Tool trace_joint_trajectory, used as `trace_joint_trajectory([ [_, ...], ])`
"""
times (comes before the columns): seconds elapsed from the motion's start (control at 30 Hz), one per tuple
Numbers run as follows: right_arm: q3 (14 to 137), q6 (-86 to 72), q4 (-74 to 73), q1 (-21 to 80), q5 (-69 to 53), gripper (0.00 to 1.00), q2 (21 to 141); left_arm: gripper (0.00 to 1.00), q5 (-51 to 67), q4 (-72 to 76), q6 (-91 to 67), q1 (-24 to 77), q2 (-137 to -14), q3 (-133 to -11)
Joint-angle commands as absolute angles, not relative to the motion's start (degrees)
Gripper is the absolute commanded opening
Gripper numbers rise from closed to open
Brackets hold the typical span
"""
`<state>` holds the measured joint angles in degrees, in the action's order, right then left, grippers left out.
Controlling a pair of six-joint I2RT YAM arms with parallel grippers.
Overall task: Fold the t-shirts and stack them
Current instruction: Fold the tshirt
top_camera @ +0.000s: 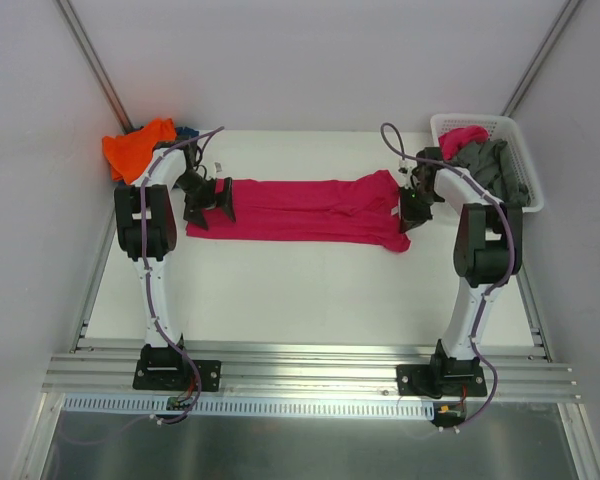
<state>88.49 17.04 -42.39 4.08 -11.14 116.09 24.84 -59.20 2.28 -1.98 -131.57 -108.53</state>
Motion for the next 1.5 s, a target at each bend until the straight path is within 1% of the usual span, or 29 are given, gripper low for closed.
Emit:
trace_joint_trajectory([
  [0.0, 87.19, 18.64, -43.94, 4.83, -9.67, 0.20, 115.14, 0.99, 21.53, -59.77, 3.78, -2.64, -130.25, -107.23],
  [0.03, 87.10, 18.28, -43.77, 4.83, -7.84, 0.33, 114.79, 0.99, 21.53, -59.77, 3.78, -2.64, -130.17, -107.31],
  [0.07, 87.36, 17.50, -43.68, 4.75, -7.13, 0.47, 114.00, 0.99, 21.71, -59.85, 3.69, -2.64, -130.34, -107.49],
  [0.13, 89.46, 16.62, -43.33, 4.83, -6.77, 0.55, 112.42, 0.99, 21.88, -59.77, 3.78, -2.64, -130.43, -107.67],
  [0.23, 94.28, 15.64, -43.25, 6.49, -5.63, 0.58, 110.22, 0.99, 21.97, -59.85, 3.61, -2.64, -130.43, -107.84],
  [0.33, 98.60, 16.52, -42.19, 9.39, -5.80, 0.53, 109.16, 0.99, 21.97, -59.77, 3.69, -2.64, -130.34, -107.84],
  [0.37, 99.31, 16.52, -41.84, 10.01, -6.58, 0.50, 109.16, 0.99, 22.06, -59.85, 3.69, -2.55, -130.43, -107.75],
  [0.43, 101.33, 16.44, -41.49, 12.30, -8.69, 0.47, 109.86, 0.99, 21.97, -59.85, 3.69, -2.55, -130.25, -107.75],
  [0.53, 102.56, 15.65, -41.05, 15.64, -9.93, 0.49, 111.61, 0.99, 22.06, -59.77, 3.69, -2.46, -129.82, -107.58],
  [0.7, 103.71, 13.36, -41.83, 18.89, -14.40, 0.48, 114.69, 0.99, 22.06, -59.77, 3.69, -2.46, -128.94, -107.23],
  [0.87, 103.18, 11.60, -41.92, 19.42, -14.77, 0.47, 118.21, 0.99, 22.50, -59.77, 3.51, -2.37, -128.50, -106.96],
  [1.23, 107.75, 11.25, -41.92, 19.95, -14.41, 0.47, 124.98, 0.99, 22.94, -59.68, 3.34, -2.46, -128.23, -106.44],
  [1.3, 108.72, 11.34, -41.92, 20.21, -14.50, 0.46, 125.77, 0.99, 22.85, -59.68, 3.34, -2.46, -128.14, -106.52],
  [1.47, 109.60, 11.51, -41.57, 20.39, -14.94, 0.38, 127.44, 0.99, 22.50, -59.68, 3.43, -2.46, -128.15, -106.26],
])
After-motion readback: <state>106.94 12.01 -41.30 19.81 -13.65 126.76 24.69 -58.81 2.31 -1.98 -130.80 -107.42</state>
